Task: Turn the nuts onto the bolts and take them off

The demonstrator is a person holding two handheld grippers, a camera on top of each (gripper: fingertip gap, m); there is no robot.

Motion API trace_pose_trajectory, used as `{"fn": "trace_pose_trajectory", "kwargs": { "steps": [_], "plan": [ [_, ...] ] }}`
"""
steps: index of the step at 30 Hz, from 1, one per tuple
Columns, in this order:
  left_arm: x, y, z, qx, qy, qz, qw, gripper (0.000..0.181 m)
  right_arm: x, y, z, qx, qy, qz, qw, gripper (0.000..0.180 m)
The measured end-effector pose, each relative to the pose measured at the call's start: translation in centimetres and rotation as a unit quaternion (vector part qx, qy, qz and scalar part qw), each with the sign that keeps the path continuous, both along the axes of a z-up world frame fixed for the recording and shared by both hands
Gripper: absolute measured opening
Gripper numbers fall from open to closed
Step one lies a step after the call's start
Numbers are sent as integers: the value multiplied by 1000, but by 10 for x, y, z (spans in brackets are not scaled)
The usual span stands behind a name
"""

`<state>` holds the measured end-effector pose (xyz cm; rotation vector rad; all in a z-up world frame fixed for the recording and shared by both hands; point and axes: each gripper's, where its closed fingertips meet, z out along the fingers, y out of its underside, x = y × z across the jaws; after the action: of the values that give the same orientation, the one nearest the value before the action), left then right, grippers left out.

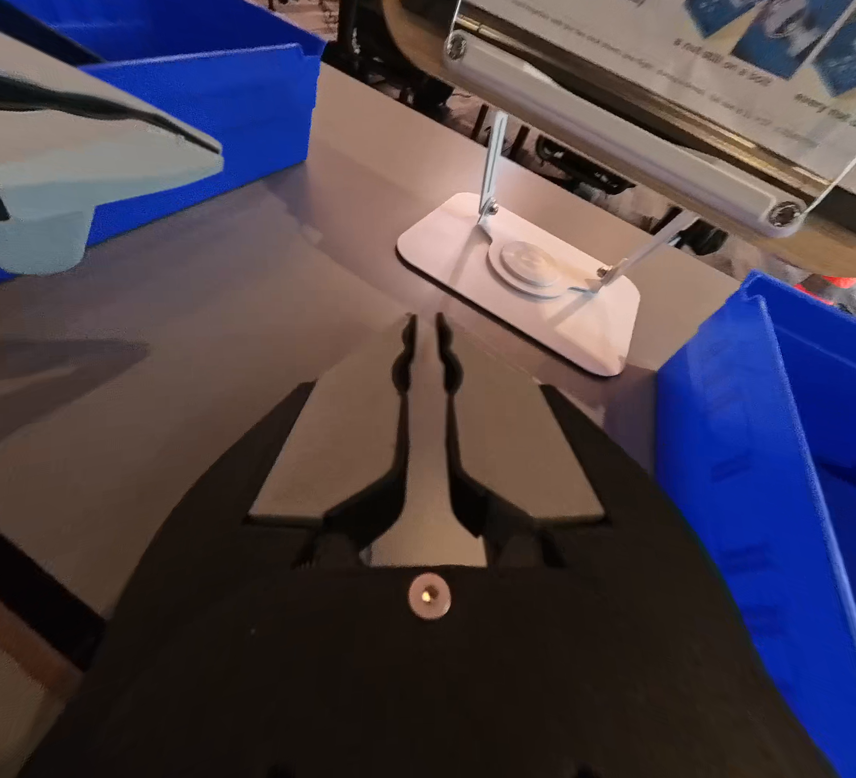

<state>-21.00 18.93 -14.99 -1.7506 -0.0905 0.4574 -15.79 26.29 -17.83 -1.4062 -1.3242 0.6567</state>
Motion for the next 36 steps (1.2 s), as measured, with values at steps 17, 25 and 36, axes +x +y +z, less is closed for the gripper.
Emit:
{"fn": "trace_pose_trajectory", "kwargs": {
  "steps": [17, 25, 36],
  "plan": [
    [8, -59, 19, 22, 21, -5, 1000, 29, -1, 4, 0, 9, 7, -13, 1000, 27],
    [-47, -142, 37, 10, 50, 50, 997, 26, -1, -2, 7, 6, 29, -9, 1000, 23],
    [-145, -170, 70, -3, 11, 102, 995, 51, -26, -26, 8, 39, -12, 82, 996, 39]
  ]
}}
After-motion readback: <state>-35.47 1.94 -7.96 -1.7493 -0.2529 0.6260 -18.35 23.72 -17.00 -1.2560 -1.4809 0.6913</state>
